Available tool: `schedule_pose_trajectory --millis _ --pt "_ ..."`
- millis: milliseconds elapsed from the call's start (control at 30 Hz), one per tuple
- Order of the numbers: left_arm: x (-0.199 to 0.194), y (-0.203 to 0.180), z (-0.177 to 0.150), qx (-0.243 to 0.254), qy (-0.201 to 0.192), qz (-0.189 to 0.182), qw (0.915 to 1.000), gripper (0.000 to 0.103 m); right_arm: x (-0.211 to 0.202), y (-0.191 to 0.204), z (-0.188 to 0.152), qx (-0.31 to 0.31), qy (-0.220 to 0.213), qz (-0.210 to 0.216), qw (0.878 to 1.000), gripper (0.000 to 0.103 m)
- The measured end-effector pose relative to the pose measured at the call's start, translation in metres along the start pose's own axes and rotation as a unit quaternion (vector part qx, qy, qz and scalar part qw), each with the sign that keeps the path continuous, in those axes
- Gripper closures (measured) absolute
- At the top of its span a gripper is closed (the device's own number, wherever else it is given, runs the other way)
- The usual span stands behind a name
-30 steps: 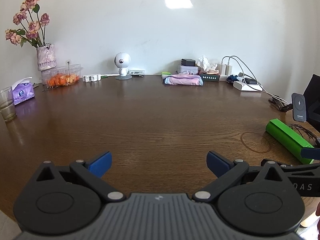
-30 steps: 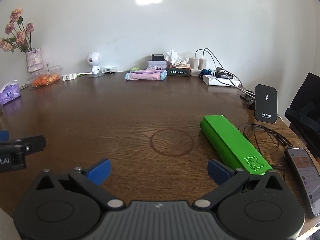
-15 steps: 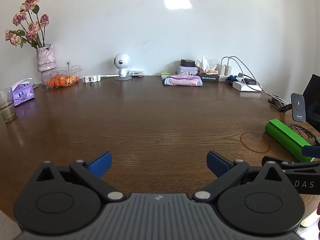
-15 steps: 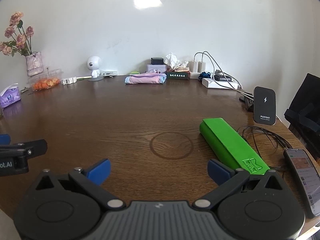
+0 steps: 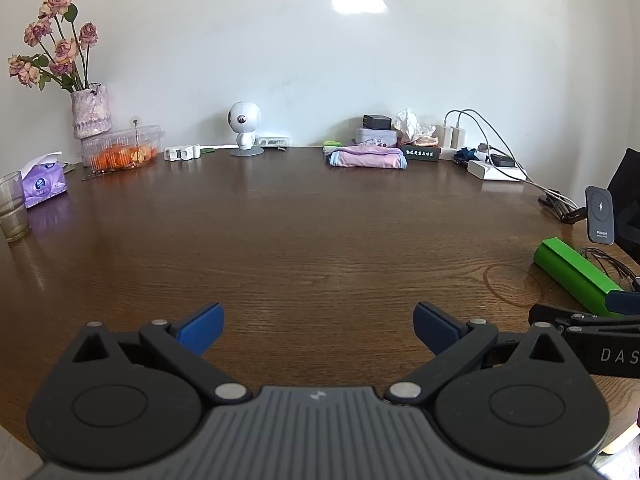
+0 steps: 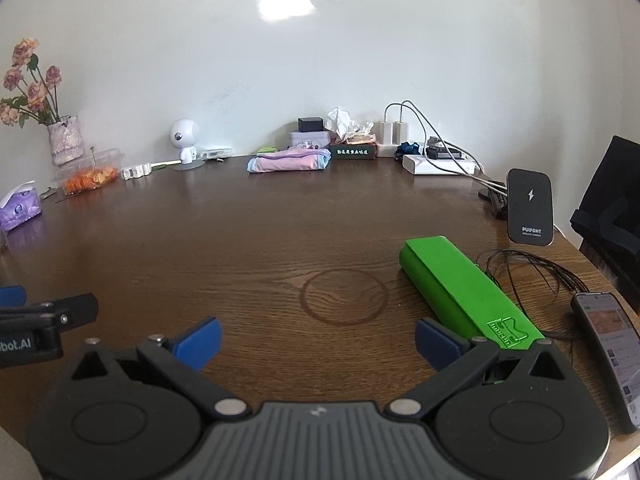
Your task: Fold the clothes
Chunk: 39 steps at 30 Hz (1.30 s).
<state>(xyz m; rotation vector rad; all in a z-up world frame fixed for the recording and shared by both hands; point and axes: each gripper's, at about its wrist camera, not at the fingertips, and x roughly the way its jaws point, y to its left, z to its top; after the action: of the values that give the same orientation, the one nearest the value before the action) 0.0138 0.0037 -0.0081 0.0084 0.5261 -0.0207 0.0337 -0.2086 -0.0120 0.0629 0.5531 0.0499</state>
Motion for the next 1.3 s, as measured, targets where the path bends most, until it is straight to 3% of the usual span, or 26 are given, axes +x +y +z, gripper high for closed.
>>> schedule_pose_trajectory --millis 567,700,833,1067,1167,1300 --pt "0.021 0.001 0.013 0.002 0.014 0.0 0.9999 0.0 0.015 0.002 0.012 0.001 0.01 -0.001 1.0 0.0" --pt "0.056 0.008 0.041 -0.008 0.056 -0.027 0.998 0.0 0.031 -0.001 0.036 0.008 0.009 0.011 1.0 0.0" --pt "0.1 0.027 0.076 -0.045 0.076 -0.042 0.9952 0.0 0.065 -0.014 0.077 0.051 0.012 0.023 0.998 0.0" --pt "0.189 0.032 0.146 -0.014 0.04 -0.038 0.9984 0.0 0.163 -0.022 0.154 0.048 0.04 0.063 0.996 0.0" --pt "0.238 0.029 0.178 -0.004 0.036 -0.049 0.9981 0.0 0.214 -0.025 0.185 0.052 0.056 0.06 0.995 0.0" --pt "0.296 0.026 0.211 -0.005 0.025 -0.035 0.9991 0.0 0.282 -0.035 0.222 0.077 0.076 0.054 0.993 0.0"
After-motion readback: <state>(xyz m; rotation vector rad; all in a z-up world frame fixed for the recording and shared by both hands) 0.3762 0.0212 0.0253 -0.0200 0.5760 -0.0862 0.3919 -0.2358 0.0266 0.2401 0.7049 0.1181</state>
